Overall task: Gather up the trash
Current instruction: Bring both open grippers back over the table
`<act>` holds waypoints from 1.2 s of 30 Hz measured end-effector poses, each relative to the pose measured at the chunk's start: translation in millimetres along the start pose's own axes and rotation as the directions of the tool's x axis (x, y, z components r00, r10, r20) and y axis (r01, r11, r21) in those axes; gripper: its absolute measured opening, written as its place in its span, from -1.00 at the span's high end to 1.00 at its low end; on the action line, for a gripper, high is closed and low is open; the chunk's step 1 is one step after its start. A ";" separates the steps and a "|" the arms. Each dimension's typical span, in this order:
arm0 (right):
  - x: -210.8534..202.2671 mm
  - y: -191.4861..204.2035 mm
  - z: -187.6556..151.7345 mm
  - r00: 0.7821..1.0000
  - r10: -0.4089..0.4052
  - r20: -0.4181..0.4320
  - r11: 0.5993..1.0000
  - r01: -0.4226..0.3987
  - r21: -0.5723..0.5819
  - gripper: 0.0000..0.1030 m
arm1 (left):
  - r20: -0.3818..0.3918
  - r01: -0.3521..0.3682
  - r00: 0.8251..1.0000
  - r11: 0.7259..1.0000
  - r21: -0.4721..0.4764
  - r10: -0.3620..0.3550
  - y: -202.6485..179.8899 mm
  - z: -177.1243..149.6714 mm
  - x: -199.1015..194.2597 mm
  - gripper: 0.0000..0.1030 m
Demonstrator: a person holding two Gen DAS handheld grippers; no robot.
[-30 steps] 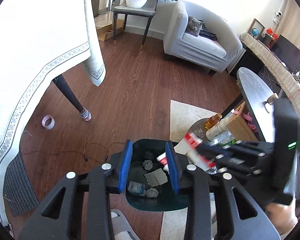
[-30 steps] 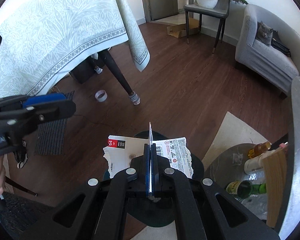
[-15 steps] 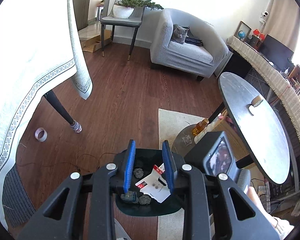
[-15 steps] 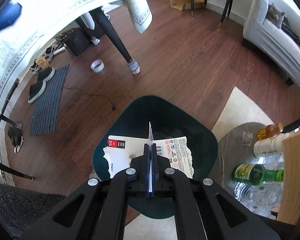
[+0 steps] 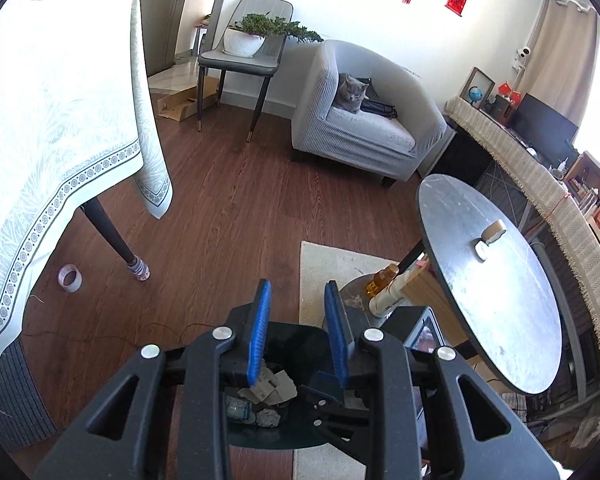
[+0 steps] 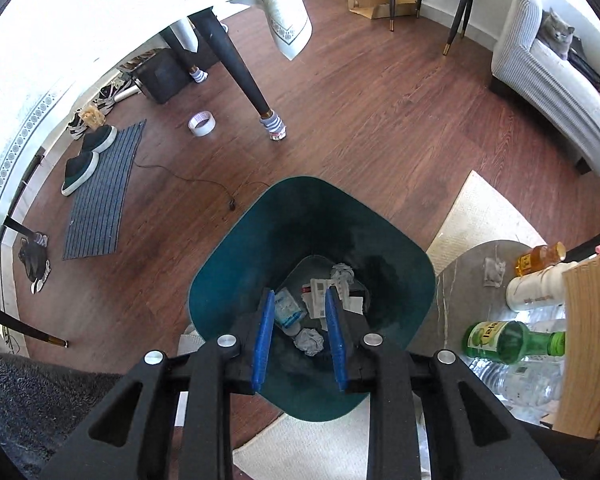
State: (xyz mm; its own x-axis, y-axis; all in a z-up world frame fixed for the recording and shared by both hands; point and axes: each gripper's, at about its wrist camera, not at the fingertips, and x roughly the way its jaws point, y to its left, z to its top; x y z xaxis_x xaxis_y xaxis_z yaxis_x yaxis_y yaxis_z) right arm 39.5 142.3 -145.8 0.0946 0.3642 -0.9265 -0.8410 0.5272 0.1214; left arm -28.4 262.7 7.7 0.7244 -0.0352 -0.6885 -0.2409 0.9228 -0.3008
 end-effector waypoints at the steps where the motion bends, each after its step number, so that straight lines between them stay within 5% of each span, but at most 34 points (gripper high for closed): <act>1: -4.4 -0.8 -0.5 1.000 0.002 0.010 1.000 -0.002 0.001 0.50 | 0.009 0.004 1.000 1.000 -0.005 -0.004 -2.1 0.9 -1.3 0.44; 16: -124.0 -37.4 -1.2 0.958 -0.023 0.287 0.999 0.008 0.053 0.50 | 0.120 0.022 0.992 1.000 0.017 -0.024 -46.0 17.2 -22.4 0.34; 31: -198.0 -142.8 -35.2 0.900 -0.169 0.402 0.967 0.071 0.246 0.64 | 0.061 0.084 0.994 0.989 0.119 -0.092 -123.9 21.3 21.9 0.21; 36: -211.9 -181.2 -47.8 0.882 -0.214 0.419 0.945 0.079 0.317 0.25 | 0.041 0.103 0.993 0.979 0.175 -0.112 -151.5 21.2 41.0 0.09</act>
State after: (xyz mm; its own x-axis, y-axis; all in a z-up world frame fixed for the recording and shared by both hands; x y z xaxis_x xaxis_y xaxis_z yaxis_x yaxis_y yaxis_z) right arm 146.4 -67.2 11.5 0.4869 0.5300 -0.6943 -0.6182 0.7706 0.1547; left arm 51.5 129.6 39.0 0.7729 -0.1222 -0.6227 -0.0483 0.9671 -0.2498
